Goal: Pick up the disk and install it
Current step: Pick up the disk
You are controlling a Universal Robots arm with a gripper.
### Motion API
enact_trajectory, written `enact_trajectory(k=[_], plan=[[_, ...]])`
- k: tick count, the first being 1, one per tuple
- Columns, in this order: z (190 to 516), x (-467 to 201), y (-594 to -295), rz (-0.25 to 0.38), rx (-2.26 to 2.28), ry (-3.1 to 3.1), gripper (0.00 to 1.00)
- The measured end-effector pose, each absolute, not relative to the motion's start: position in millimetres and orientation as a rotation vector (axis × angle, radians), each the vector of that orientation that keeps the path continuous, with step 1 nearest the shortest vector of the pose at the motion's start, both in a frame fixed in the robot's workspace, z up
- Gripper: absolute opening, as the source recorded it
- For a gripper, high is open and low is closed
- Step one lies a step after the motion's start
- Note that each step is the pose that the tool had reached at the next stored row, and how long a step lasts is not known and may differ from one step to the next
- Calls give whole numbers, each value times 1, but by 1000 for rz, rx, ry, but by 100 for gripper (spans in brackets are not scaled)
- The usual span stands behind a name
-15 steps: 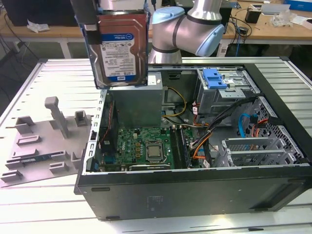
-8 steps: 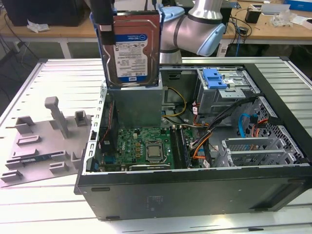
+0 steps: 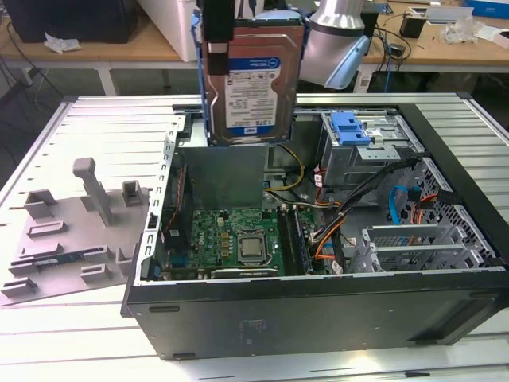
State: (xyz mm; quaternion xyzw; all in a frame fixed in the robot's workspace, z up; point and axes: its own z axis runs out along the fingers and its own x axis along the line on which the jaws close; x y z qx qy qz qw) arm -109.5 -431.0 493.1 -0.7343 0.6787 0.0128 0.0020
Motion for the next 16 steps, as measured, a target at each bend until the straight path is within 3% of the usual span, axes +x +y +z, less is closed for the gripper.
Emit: enact_trajectory(k=[16], plan=[[493,-25,-442,40,-2301,2133,37]])
